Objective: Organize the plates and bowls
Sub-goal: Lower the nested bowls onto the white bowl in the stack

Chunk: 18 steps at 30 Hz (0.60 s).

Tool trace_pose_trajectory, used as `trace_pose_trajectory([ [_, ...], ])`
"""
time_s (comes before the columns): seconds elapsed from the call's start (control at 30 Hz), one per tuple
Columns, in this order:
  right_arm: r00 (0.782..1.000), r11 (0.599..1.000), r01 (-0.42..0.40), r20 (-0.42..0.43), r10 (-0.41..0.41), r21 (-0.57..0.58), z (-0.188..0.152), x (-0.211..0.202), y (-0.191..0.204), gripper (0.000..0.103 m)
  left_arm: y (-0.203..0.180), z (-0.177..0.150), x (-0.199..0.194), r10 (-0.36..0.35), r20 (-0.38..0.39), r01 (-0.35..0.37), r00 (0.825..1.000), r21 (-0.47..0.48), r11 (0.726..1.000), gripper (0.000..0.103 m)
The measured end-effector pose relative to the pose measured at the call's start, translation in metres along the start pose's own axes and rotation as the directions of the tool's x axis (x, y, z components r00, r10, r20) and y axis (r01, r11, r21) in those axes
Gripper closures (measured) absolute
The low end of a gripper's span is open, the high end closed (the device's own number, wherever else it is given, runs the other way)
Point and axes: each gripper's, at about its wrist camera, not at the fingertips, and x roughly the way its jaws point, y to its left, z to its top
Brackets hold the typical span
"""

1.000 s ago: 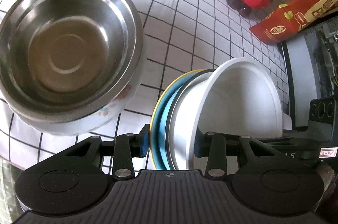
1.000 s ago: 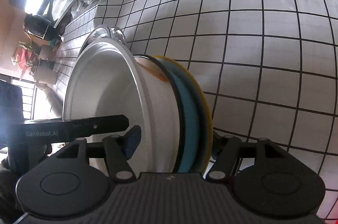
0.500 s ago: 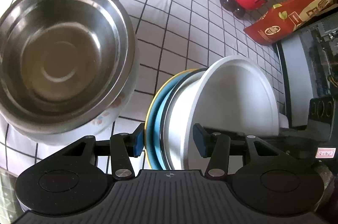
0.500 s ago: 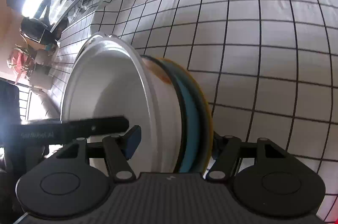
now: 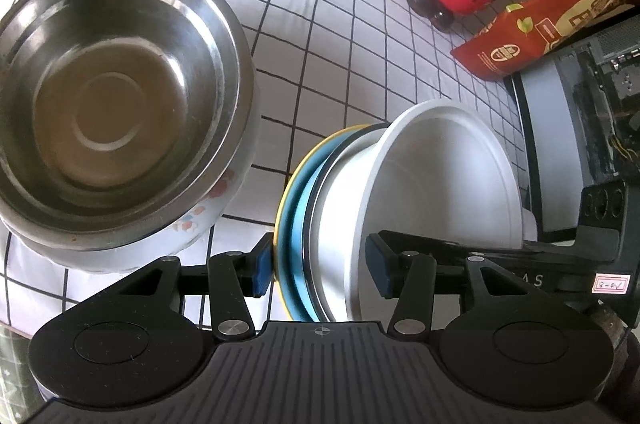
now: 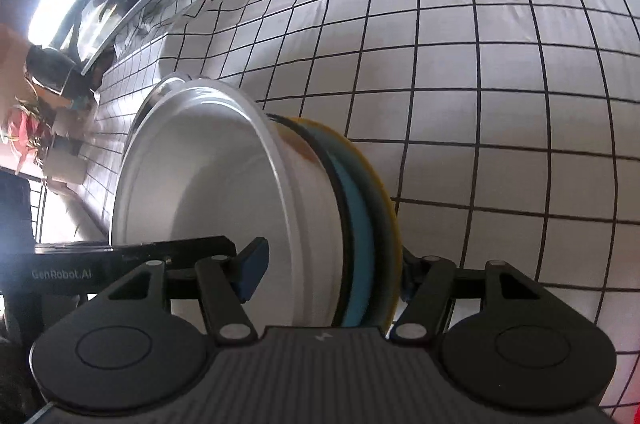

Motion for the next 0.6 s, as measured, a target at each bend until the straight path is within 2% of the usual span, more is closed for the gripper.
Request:
trace_pose_trajectory([
  [0.17,1.0,1.0,0.006,-0.03,-0.006,0.027,-0.005,-0.001,0.001,0.038,-0.009,0.0,0.002,0.031,-0.015,-0.03,0.999,0.043,0.999,0.045],
  [0.33,0.999,0.998,-0.027,-0.033,0.03,0.065,-0.007,-0.005,-0.008,0.038,-0.01,0.004,0.006,0.008,-0.031,-0.007,0.999,0.044,0.999,0.043],
  [0.47,1.0,0.999,0.001,-0.015,0.0,0.045,-0.006,-0.004,-0.006,0.039,-0.012,0.006,0.008,0.014,-0.037,-0.012,0.999,0.053,0.999,0.041],
  [0.6,1.0,0.999,0.018,-0.006,-0.017,0.036,-0.003,-0.004,-0.003,0.039,-0.016,0.008,0.012,0.011,-0.046,-0.009,0.999,0.061,0.998,0.033],
])
